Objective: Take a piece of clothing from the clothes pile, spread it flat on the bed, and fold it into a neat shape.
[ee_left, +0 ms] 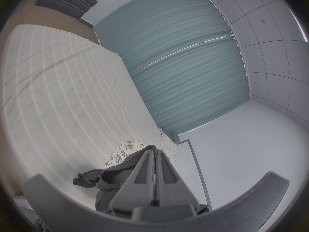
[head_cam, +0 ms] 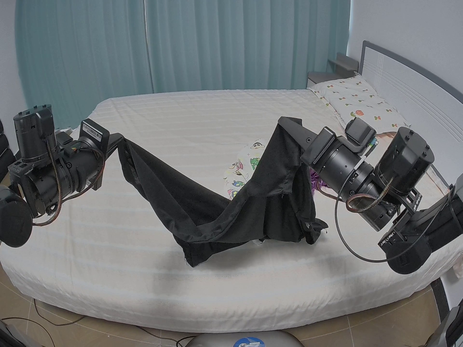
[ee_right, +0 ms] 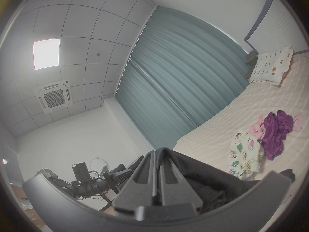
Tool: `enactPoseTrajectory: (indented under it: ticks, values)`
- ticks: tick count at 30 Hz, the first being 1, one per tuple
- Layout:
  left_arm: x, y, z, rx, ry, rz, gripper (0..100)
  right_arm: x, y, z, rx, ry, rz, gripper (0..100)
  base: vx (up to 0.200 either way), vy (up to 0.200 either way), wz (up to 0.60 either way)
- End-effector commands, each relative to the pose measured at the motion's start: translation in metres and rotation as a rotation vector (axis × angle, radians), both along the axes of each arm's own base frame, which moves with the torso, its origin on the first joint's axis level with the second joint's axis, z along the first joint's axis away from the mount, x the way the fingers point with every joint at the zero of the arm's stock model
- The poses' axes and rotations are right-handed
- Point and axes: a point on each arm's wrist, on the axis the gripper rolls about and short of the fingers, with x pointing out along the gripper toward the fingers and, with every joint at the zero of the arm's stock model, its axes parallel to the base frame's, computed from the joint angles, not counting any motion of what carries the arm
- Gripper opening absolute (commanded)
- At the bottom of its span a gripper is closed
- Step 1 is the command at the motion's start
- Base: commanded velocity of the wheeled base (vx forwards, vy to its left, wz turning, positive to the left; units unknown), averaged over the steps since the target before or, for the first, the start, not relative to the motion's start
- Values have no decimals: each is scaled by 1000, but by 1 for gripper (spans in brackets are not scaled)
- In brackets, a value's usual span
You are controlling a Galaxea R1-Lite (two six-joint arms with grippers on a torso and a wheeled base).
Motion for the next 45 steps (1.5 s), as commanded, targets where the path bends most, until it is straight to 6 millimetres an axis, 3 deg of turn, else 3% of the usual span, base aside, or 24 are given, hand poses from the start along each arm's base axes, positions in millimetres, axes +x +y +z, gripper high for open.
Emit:
enactPoseTrajectory:
  ticks: [1,7,16,28,36,40,45]
  values:
    - [-1,-2,-1,-1,5,-9,0,1,13,-6,-11,14,28,0,0,200,0]
    - [-3,-8,-1,-4,4,-29,0,6,23,-7,-11,12,38,0,0,200,0]
    - [-17,-1,16,-13,-39,-17,0,3,17,8,18,-24,33,0,0,200,0]
    - [-15,6,18,-8,-42,10,0,1,14,12,26,-35,29,0,0,200,0]
    - [-12,4,12,-2,-20,6,0,10,-3,2,4,-2,-26,0,0,175,0]
    - [-13,2,3,13,30,-8,0,3,-12,-15,-32,54,-35,0,0,0,0]
    - [-25,-11,-12,40,123,-71,0,-14,-24,-16,-45,77,-34,0,-160,0,0]
